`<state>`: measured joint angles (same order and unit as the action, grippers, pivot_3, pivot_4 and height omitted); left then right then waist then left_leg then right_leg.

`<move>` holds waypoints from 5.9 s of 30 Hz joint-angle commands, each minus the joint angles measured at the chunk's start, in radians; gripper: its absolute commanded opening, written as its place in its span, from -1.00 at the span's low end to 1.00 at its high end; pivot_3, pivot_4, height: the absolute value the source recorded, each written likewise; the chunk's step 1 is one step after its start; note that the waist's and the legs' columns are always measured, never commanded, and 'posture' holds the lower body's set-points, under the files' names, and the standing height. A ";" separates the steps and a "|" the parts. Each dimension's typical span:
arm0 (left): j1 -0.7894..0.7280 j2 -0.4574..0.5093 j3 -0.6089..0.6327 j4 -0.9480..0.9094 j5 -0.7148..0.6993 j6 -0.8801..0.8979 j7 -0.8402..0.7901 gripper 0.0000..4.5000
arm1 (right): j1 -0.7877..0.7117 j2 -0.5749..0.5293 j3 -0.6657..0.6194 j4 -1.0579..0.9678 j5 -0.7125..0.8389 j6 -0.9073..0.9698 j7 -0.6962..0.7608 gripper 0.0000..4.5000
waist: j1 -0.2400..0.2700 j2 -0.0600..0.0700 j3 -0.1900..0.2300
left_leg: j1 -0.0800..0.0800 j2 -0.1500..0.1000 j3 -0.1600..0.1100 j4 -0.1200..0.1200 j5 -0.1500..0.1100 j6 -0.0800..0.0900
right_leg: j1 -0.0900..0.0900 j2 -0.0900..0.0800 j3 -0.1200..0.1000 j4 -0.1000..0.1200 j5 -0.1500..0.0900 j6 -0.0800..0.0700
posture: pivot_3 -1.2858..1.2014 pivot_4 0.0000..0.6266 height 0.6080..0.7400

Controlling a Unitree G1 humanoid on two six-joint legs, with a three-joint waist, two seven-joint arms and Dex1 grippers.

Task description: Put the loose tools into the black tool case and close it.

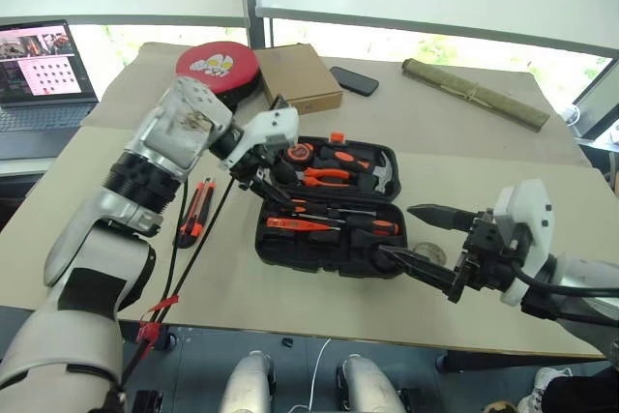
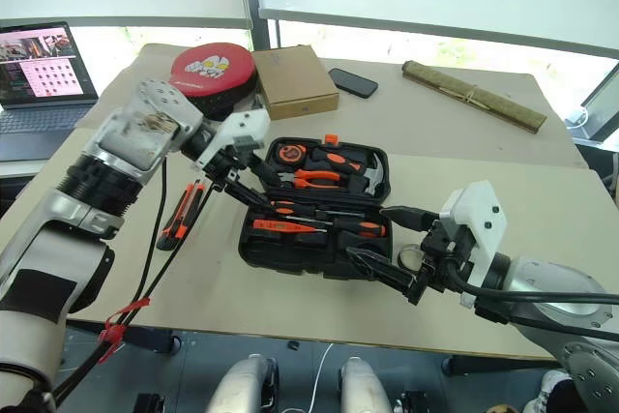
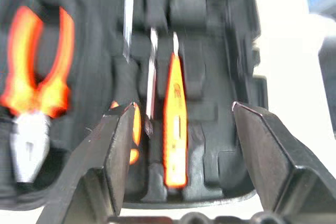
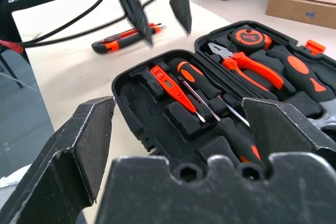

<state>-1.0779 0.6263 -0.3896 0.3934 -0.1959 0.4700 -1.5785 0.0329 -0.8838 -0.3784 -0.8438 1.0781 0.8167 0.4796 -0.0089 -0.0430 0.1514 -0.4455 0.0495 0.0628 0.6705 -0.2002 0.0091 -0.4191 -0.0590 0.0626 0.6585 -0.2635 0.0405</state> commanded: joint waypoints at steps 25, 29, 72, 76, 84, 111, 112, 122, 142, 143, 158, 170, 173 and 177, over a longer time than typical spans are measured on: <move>0.287 -0.176 0.077 0.264 0.145 -0.573 0.220 -0.98 | -0.061 -0.020 0.019 0.053 -0.013 0.004 -0.005 1.00 | 0.009 0.000 -0.001 | 0.000 0.000 0.002 0.007 0.000 0.000 | 0.002 0.000 0.000 0.005 0.000 0.000 | 0.03 -0.52 1.00; 0.256 -0.198 0.085 0.362 0.170 -0.614 0.250 -0.98 | -0.070 -0.018 0.028 0.055 -0.008 0.005 -0.010 1.00 | 0.009 0.000 -0.001 | 0.007 0.000 0.003 0.007 0.000 0.000 | 0.010 0.000 -0.001 0.004 0.000 0.000 | 0.03 -0.52 1.00; 0.432 0.027 0.411 -0.170 -0.064 -0.158 0.303 -0.32 | -0.168 -0.010 0.135 0.129 -0.067 -0.032 0.074 1.00 | -0.029 0.001 0.000 | 0.010 0.003 -0.002 0.004 0.000 0.002 | 0.012 0.001 -0.001 0.002 0.000 -0.001 | 0.03 -0.52 1.00; 0.673 0.173 0.616 -0.455 -0.137 0.072 0.414 0.36 | -0.283 0.002 0.224 0.201 -0.101 -0.038 0.168 1.00 | -0.035 0.001 0.000 | 0.011 0.003 -0.002 0.002 0.000 0.001 | 0.013 -0.001 -0.001 0.001 0.000 0.000 | 0.03 -0.52 1.00; 1.114 0.219 0.980 -0.650 -0.159 0.265 0.598 0.98 | -0.426 0.049 0.351 0.321 -0.208 -0.076 0.303 1.00 | -0.020 0.000 0.001 | 0.015 0.004 0.000 -0.003 0.000 0.001 | 0.013 -0.002 -0.001 -0.002 -0.001 -0.001 | 0.03 -0.52 1.00; 0.443 0.183 0.287 -0.328 -0.147 0.897 0.975 0.75 | -0.357 0.156 0.355 0.207 -0.275 -0.054 0.210 1.00 | -0.001 -0.001 0.001 | 0.014 0.001 0.001 -0.008 0.000 0.001 | 0.011 -0.001 -0.002 -0.002 -0.001 -0.003 | 0.03 -0.52 1.00; 0.450 0.177 0.292 -0.326 -0.149 0.895 0.974 0.65 | -0.353 0.157 0.353 0.203 -0.275 -0.054 0.207 1.00 | 0.001 0.000 0.001 | 0.015 0.001 0.001 -0.008 0.000 0.001 | 0.012 -0.001 -0.002 -0.002 -0.001 -0.003 | 0.03 -0.52 1.00; 0.454 0.198 0.408 -0.271 -0.130 0.518 0.870 -0.25 | -0.277 0.104 0.268 0.146 -0.225 -0.036 0.211 1.00 | 0.011 0.002 0.000 | 0.017 0.000 0.002 -0.008 0.000 0.000 | 0.013 -0.002 -0.003 -0.002 -0.001 -0.003 | 0.03 -0.52 1.00; 0.159 0.078 -0.146 -0.216 0.099 -0.237 -0.029 -0.25 | -0.102 0.077 0.222 0.016 -0.201 -0.015 0.088 1.00 | 0.009 -0.002 0.001 | 0.005 0.000 0.006 -0.008 0.000 0.001 | 0.008 0.000 -0.004 -0.011 0.000 -0.002 | 0.03 -0.52 1.00; 0.142 0.055 -0.160 -0.185 0.123 -0.248 -0.026 -0.25 | -0.093 0.080 0.217 0.008 -0.197 -0.014 0.079 1.00 | 0.006 -0.002 0.001 | 0.005 0.000 0.005 -0.008 0.000 0.001 | 0.008 0.000 -0.004 -0.011 0.000 -0.002 | 0.03 -0.52 1.00; 0.052 -0.060 -0.198 -0.004 0.169 -0.287 -0.036 0.27 | -0.047 0.061 0.166 -0.045 -0.131 -0.008 0.003 1.00 | 0.011 -0.002 0.001 | 0.005 0.000 0.003 -0.006 0.000 0.001 | 0.010 0.000 -0.004 -0.010 0.000 -0.001 | 0.03 -0.52 1.00; 0.006 -0.056 -0.099 0.045 0.081 -0.222 0.002 0.88 | -0.079 0.064 0.197 -0.008 -0.154 -0.020 0.020 1.00 | 0.009 -0.002 0.001 | 0.004 0.000 -0.001 -0.005 0.000 0.001 | 0.010 0.000 -0.005 -0.010 0.000 -0.001 | 0.03 -0.52 1.00; 0.056 -0.059 -0.060 0.073 0.076 -0.348 0.009 0.52 | -0.083 0.065 0.201 -0.007 -0.156 -0.020 0.020 1.00 | 0.009 -0.002 0.001 | 0.004 0.000 -0.001 -0.005 0.000 0.001 | 0.010 0.000 -0.005 -0.010 0.000 -0.001 | 0.03 -0.52 1.00; 0.125 -0.079 -0.003 0.085 0.062 -0.385 0.055 -0.16 | -0.077 0.063 0.199 -0.013 -0.153 -0.018 0.018 1.00 | 0.006 -0.001 0.001 | 0.005 0.000 -0.001 -0.005 0.000 0.001 | 0.010 0.000 -0.005 -0.010 0.000 -0.001 | 0.03 -0.52 1.00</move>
<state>-0.9695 0.5545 -0.4379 0.4867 -0.1178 0.1005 -1.5478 -0.0354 -0.8153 -0.1675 -0.8353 0.9233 0.8096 0.4976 -0.0028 -0.0443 0.1525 -0.4409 0.0498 0.0614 0.6653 -0.1998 0.0105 -0.4093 -0.0589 0.0577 0.6488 -0.2631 0.0392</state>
